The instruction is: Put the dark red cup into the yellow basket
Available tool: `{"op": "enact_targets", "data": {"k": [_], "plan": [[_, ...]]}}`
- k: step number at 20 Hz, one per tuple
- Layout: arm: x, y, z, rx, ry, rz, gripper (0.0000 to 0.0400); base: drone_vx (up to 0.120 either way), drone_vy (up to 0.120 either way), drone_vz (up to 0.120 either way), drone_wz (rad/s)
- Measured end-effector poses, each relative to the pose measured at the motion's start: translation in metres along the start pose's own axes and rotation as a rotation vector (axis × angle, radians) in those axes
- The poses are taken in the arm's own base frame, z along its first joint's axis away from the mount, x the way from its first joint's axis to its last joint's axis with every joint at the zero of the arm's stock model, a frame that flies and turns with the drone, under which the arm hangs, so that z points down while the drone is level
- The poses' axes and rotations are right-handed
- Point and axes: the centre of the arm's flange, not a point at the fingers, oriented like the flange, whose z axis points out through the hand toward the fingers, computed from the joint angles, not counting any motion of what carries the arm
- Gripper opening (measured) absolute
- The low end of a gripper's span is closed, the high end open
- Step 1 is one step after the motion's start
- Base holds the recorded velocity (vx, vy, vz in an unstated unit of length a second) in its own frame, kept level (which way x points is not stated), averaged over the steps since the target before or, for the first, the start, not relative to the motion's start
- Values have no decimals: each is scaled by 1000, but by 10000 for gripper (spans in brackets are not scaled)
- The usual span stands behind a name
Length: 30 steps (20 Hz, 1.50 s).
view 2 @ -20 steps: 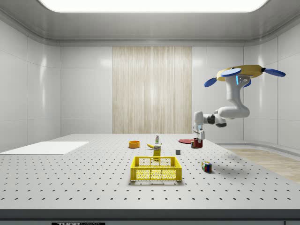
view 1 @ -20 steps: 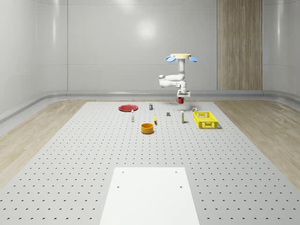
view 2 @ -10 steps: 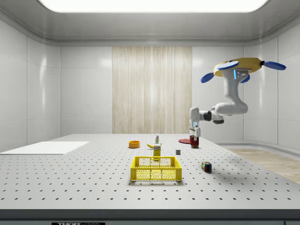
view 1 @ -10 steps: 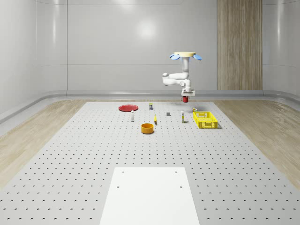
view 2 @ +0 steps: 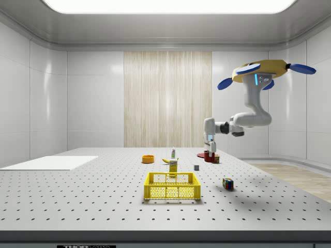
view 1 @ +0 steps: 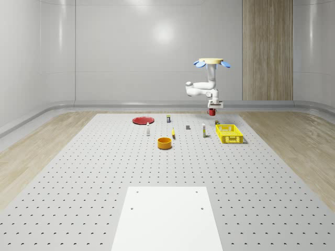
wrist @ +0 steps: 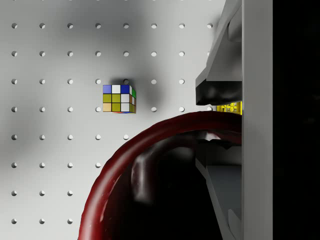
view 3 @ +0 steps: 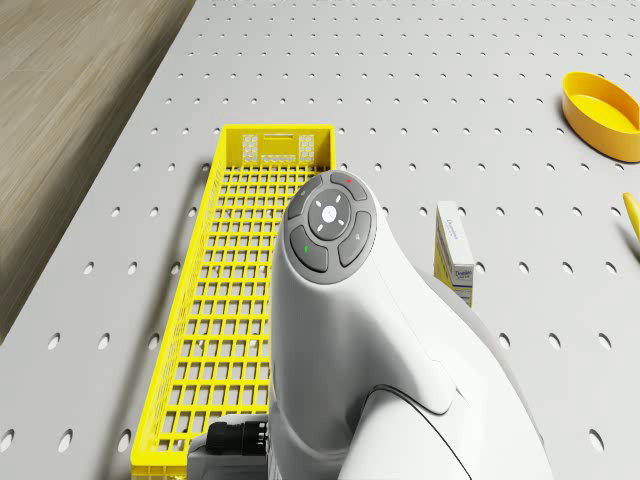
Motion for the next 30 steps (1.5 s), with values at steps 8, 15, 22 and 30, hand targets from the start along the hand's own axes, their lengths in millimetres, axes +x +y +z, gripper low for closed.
{"op": "enact_targets", "data": {"k": [8, 15, 22, 30], "plan": [[0, 0, 0, 0, 0, 0, 99, 120, 120, 0, 0], [0, 0, 0, 0, 0, 0, 99, 120, 51, 0, 0], [0, 0, 0, 0, 0, 0, 99, 120, 57, 0, 0], [0, 0, 0, 0, 0, 0, 99, 120, 0, -30, 0]]}}
